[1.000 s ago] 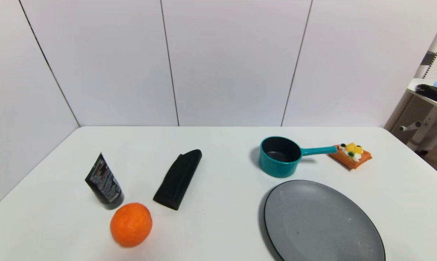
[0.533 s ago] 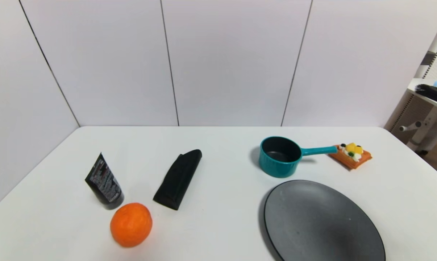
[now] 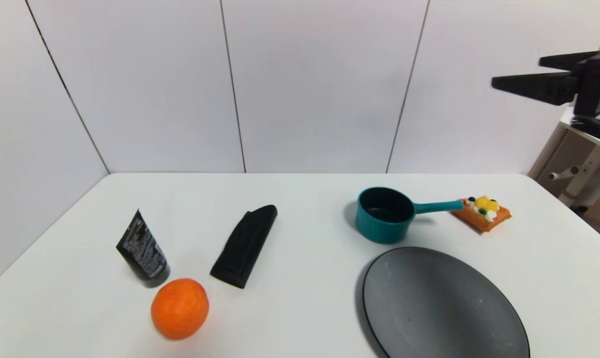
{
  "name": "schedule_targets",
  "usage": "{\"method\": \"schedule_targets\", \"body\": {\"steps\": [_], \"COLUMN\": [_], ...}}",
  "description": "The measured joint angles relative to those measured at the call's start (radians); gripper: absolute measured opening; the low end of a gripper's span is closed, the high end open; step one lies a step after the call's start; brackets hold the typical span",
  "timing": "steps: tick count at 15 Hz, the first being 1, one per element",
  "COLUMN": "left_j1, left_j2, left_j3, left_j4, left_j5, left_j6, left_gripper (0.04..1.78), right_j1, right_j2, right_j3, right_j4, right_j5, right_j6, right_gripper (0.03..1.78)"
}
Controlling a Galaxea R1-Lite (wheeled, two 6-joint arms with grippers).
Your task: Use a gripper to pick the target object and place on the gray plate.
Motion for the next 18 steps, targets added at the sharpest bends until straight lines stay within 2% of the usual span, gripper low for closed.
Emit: {"method": "schedule_targets", "body": {"steps": [2,3,4,5,7,12,15,18], "left_j1": [0.000,0.000,0.000,0.000,0.000,0.000,0.000,0.000], "left_j2": [0.000,0.000,0.000,0.000,0.000,0.000,0.000,0.000], "left_j3": [0.000,0.000,0.000,0.000,0.000,0.000,0.000,0.000], "left_j4": [0.000,0.000,0.000,0.000,0.000,0.000,0.000,0.000], "left_j5": [0.000,0.000,0.000,0.000,0.000,0.000,0.000,0.000], "left_j6": [0.000,0.000,0.000,0.000,0.000,0.000,0.000,0.000], "left_gripper": [1.69,1.69,1.69,1.69,1.69,1.69,1.69,1.69], "right_j1": [0.014,0.027,0.041,0.059,0.101,0.195,0.214,0.210], "right_j2": [0.090,0.131,0.169,0.207,0.281,0.402,0.444,0.476], "right_j3": [-0.022,-0.026,-0.027,-0.027,-0.027,0.010,0.024,0.035], "right_j4": [0.000,0.002,0.003,0.003,0.004,0.013,0.060,0.071], "right_j5": [0.145,0.204,0.233,0.242,0.246,0.238,0.226,0.151], "right_j6": [-0.111,-0.174,-0.226,-0.269,-0.319,-0.329,-0.341,-0.352], "right_gripper": [1.69,1.69,1.69,1.69,1.69,1.69,1.69,1.69]}}
